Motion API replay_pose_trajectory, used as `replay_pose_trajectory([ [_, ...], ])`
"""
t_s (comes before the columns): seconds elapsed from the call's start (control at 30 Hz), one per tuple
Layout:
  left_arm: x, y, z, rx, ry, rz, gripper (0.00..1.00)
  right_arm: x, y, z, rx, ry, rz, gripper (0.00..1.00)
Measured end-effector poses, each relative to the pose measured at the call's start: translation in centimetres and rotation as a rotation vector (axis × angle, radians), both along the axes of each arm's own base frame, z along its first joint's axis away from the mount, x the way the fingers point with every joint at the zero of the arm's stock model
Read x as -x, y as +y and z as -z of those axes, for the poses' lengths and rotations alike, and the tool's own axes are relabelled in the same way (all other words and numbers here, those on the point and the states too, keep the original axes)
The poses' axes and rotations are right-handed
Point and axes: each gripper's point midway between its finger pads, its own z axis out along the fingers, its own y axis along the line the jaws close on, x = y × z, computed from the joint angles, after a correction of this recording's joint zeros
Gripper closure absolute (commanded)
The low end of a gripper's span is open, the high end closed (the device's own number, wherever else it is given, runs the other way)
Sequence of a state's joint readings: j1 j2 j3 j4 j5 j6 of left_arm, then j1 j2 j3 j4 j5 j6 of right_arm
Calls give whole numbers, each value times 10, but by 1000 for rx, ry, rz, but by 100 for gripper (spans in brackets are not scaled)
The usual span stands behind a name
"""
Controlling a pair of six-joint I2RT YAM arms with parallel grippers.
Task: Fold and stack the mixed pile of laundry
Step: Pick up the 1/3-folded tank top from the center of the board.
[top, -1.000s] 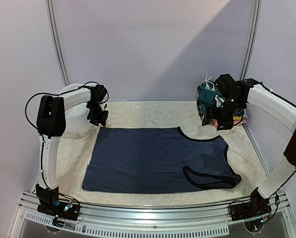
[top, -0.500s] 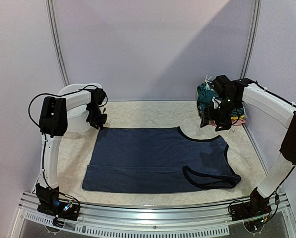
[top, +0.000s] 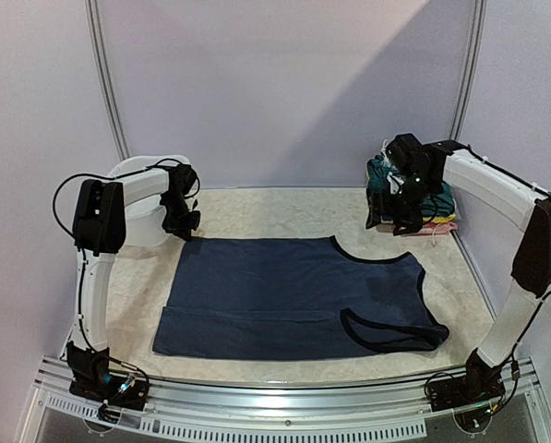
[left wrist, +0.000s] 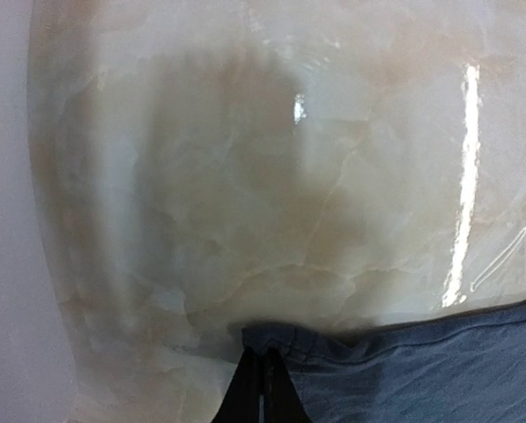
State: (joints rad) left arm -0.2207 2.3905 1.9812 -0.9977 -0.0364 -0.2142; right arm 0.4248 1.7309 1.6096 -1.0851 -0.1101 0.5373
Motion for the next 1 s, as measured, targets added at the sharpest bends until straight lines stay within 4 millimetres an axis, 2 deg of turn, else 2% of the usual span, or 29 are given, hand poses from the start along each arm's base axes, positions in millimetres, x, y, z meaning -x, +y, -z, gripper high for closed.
replay_pose_trajectory([
  [0.33, 2, -6, 0, 37, 0, 6, 100, -56, 24, 1, -2, -87, -63, 23],
  [0.6, 12, -7, -2, 53, 19, 9, 100, -95, 41, 19, 4, -118, -108, 24],
  [0.63, 15, -8, -2, 58, 25, 10, 100, -110, 46, 26, -2, -133, -113, 25],
  [0.73, 18, -8, -3, 64, 29, 10, 100, -116, 46, 31, -5, -127, -114, 28],
  [0.8, 20, -9, -4, 69, 30, 12, 100, -128, 50, 35, -19, -140, -113, 30],
  [1.0, 20, -10, -6, 76, 29, 14, 100, -146, 57, 57, -55, -122, -121, 35],
])
